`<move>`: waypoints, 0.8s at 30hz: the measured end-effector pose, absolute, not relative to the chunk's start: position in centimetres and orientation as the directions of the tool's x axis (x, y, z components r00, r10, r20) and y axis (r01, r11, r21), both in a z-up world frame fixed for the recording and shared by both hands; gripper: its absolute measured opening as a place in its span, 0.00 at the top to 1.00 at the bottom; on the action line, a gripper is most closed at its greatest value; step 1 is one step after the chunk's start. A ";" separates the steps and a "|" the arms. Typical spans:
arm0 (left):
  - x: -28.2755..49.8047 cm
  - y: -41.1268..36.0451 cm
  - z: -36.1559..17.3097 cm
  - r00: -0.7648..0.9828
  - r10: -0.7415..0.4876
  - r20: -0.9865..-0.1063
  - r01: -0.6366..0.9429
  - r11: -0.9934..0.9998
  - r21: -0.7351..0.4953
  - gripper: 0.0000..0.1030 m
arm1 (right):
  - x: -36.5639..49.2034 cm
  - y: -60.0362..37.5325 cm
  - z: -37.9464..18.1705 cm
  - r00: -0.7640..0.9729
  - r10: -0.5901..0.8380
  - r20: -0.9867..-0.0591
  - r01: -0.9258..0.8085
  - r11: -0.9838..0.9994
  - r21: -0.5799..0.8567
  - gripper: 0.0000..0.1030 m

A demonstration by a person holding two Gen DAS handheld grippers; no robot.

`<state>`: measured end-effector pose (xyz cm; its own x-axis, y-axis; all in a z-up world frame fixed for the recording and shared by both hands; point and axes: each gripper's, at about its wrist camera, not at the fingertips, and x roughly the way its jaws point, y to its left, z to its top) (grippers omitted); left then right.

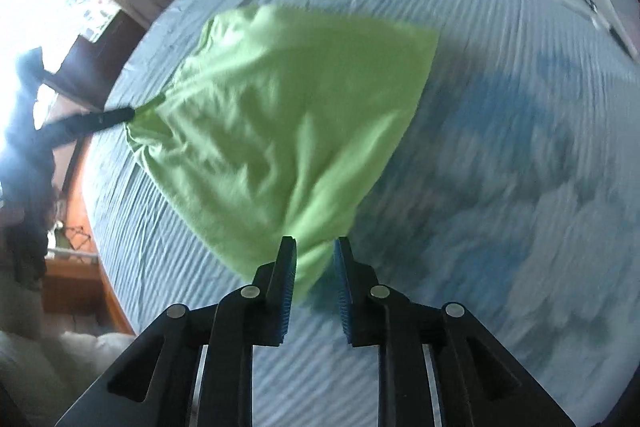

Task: Fold clothes

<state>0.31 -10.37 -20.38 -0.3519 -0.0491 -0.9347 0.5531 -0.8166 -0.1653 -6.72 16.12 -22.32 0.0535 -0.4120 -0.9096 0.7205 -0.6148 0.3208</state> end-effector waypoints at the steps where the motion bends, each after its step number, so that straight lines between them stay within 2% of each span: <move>1: 0.4 -9.1 -20.7 -0.347 -0.053 -0.936 0.575 -0.801 -0.168 0.20 | -7.1 16.4 -22.0 0.051 -0.415 -0.908 0.734 -0.602 0.316 0.78; 9: 1.9 -3.5 -22.3 -0.319 -0.079 -0.944 0.692 -0.701 -0.175 0.20 | -11.3 19.3 -21.9 0.108 -0.453 -0.885 0.805 -0.482 0.345 0.76; 11: 2.3 -2.5 -22.6 -0.313 -0.084 -0.946 0.715 -0.677 -0.177 0.20 | -11.7 19.8 -22.0 0.131 -0.482 -0.867 0.795 -0.472 0.382 0.71; 13: 2.8 -1.5 -22.9 -0.307 -0.089 -0.947 0.737 -0.652 -0.178 0.20 | -11.8 19.9 -22.0 0.131 -0.489 -0.863 0.802 -0.459 0.382 0.61; 14: 3.0 -1.0 -23.1 -0.304 -0.092 -0.948 0.748 -0.640 -0.178 0.20 | -11.8 19.9 -21.9 0.132 -0.492 -0.860 0.803 -0.456 0.384 0.60; 24: 3.2 -1.4 -24.6 -0.288 -0.088 -0.954 0.769 -0.615 -0.175 0.20 | -12.9 18.4 -22.2 0.144 -0.497 -0.856 0.770 -0.487 0.413 0.60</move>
